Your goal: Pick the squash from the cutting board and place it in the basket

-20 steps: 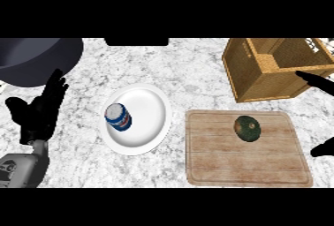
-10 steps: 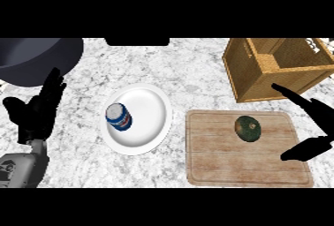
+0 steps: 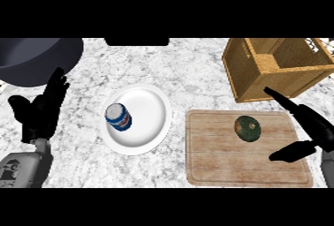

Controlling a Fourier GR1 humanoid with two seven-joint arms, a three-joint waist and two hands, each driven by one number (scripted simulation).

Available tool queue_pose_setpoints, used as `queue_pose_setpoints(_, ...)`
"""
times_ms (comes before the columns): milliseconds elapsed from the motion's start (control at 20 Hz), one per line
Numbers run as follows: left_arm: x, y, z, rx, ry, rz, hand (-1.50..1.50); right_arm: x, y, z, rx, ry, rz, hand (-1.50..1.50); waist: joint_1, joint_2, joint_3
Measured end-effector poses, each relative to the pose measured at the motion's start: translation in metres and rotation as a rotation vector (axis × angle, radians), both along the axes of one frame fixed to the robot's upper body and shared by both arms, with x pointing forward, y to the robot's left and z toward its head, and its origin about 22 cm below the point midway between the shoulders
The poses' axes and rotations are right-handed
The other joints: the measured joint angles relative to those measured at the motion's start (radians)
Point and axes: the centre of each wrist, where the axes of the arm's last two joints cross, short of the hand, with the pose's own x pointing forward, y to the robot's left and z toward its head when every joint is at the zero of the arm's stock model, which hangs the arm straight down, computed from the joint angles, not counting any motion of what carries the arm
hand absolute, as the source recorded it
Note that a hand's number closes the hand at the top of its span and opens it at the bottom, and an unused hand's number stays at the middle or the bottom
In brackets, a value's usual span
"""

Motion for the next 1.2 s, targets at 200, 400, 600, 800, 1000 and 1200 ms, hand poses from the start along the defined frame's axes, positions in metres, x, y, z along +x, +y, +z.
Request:
queue_pose_setpoints(200,-0.004,0.005,-0.003,-0.003,-0.001,0.004,0.0,0.004,0.008,-0.003,0.019,-0.011,0.0,-1.5,0.001,0.0,0.0)
queue_pose_setpoints(400,-0.004,0.007,-0.002,-0.001,-0.003,0.001,0.0,0.006,0.005,-0.015,0.029,-0.013,0.005,-1.5,0.001,0.0,0.0)
queue_pose_setpoints(600,-0.003,0.004,0.003,0.001,-0.004,0.001,0.0,-0.003,0.015,-0.025,0.017,-0.011,0.01,-1.5,0.0,0.0,0.0)
queue_pose_setpoints(800,-0.004,0.007,0.0,-0.002,-0.003,0.001,0.0,0.002,0.015,-0.027,-0.012,-0.003,-0.006,-1.5,0.001,0.0,0.0)
queue_pose_setpoints(1000,-0.011,0.012,-0.002,-0.002,-0.001,0.0,0.0,0.006,0.018,-0.038,-0.045,0.005,-0.016,-1.5,0.002,0.0,0.0)
queue_pose_setpoints(1200,-0.01,0.007,0.0,-0.003,-0.004,0.0,0.0,0.01,0.019,-0.05,-0.054,-0.004,-0.01,-1.5,0.001,-0.004,-0.002)
